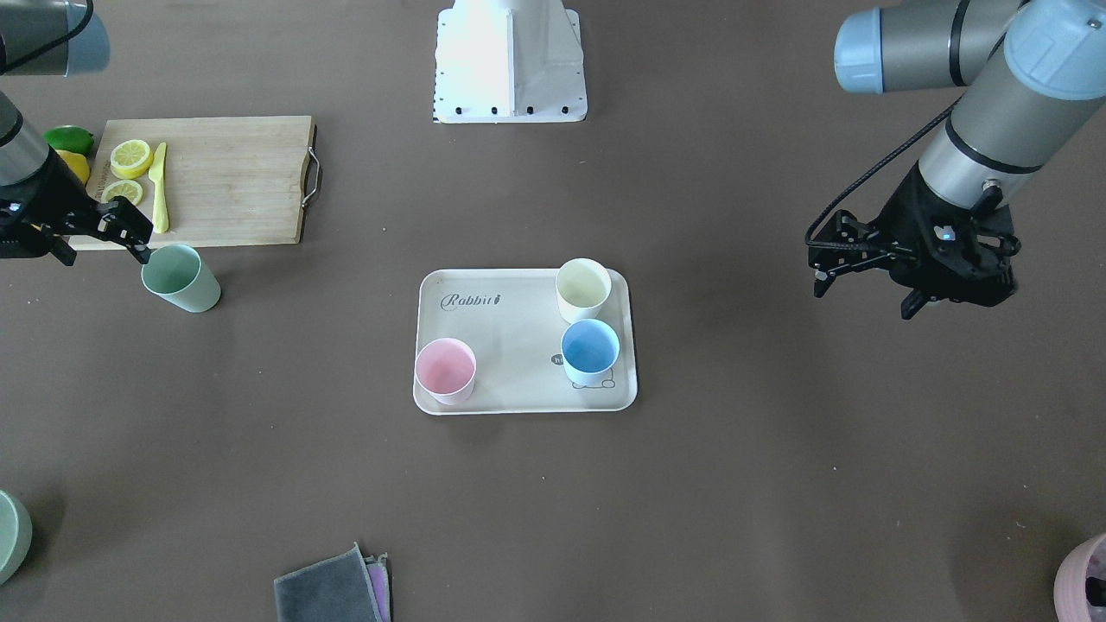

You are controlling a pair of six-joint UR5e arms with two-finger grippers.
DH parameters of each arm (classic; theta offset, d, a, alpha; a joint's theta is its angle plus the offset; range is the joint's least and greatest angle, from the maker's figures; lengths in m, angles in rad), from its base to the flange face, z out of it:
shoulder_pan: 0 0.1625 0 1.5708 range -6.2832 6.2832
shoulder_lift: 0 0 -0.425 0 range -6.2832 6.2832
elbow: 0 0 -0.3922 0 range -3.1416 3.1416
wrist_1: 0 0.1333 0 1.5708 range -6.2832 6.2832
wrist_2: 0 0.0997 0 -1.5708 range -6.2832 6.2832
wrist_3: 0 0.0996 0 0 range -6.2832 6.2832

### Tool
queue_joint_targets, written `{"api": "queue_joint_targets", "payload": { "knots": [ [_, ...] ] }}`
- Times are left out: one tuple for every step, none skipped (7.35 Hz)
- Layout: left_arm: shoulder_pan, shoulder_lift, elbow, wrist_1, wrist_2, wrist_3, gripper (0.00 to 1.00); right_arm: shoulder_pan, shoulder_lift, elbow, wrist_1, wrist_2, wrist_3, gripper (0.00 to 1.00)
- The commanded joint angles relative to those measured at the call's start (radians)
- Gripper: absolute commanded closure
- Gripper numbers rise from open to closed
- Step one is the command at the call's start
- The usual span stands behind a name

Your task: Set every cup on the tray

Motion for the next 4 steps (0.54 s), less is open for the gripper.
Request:
{"api": "queue_joint_targets", "payload": {
  "knots": [
    [0.005, 0.001, -0.001, -0.001, 0.000, -0.005, 0.02, -0.064, 0.014, -0.024, 0.020, -0.055, 0.029, 0.03],
    [0.007, 0.001, 0.001, -0.001, 0.003, -0.005, 0.02, -0.079, 0.014, -0.032, 0.020, -0.062, 0.031, 0.35],
    [0.008, 0.001, 0.002, -0.001, 0.005, -0.005, 0.02, -0.084, 0.014, -0.047, 0.020, -0.065, 0.031, 0.55],
    [0.010, -0.001, 0.002, -0.002, 0.005, -0.007, 0.02, -0.085, 0.014, -0.049, 0.020, -0.068, 0.031, 0.84]
  ]
}}
